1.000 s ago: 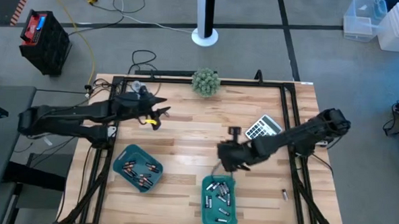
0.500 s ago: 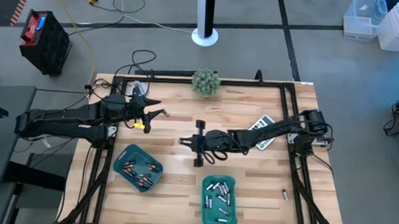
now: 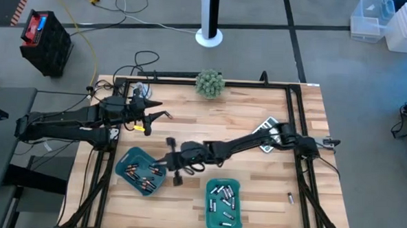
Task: Sort batteries
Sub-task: Put the black battery into the blue bin
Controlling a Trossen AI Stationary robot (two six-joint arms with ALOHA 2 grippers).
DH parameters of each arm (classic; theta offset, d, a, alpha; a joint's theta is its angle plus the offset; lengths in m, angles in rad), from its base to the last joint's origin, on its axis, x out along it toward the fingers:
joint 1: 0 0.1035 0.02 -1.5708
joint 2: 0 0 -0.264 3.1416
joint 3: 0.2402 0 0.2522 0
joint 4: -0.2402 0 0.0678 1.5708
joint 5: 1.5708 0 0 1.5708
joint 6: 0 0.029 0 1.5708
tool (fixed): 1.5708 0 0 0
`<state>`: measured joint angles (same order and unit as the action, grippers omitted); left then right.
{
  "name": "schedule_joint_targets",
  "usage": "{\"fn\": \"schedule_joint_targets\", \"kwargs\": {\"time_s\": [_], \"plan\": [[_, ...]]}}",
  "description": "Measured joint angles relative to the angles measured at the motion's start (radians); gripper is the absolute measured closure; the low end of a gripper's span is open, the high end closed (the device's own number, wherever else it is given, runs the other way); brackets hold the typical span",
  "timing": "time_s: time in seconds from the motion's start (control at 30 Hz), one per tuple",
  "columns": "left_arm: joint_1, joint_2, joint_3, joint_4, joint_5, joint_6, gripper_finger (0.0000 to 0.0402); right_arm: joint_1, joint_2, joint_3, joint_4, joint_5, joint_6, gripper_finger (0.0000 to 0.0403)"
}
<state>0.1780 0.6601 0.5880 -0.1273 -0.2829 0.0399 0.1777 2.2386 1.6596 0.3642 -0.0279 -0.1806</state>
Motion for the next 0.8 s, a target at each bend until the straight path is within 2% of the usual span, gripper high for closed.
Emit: {"fn": "schedule_joint_targets", "kwargs": {"time_s": [0.17,0.3,0.6,0.7,0.8], "plan": [[0.000,0.000,0.000,-0.018,0.000,-0.005,0.0228,0.014,0.110,0.146,-0.138,-0.005,0.021,0.0365],[0.000,0.010,0.000,-0.027,-0.001,-0.015,0.0228,0.020,0.158,0.208,-0.184,-0.004,0.023,0.0329],[0.001,0.080,0.000,-0.016,-0.009,0.003,0.0228,0.017,0.111,0.212,-0.225,-0.004,-0.003,0.0196],[0.013,0.113,0.000,0.004,-0.013,0.024,0.0228,0.017,0.085,0.211,-0.242,0.006,-0.059,0.0175],[0.029,0.157,0.001,0.013,-0.033,0.048,0.0229,0.019,0.031,0.189,-0.257,0.027,-0.114,0.0174]]}}
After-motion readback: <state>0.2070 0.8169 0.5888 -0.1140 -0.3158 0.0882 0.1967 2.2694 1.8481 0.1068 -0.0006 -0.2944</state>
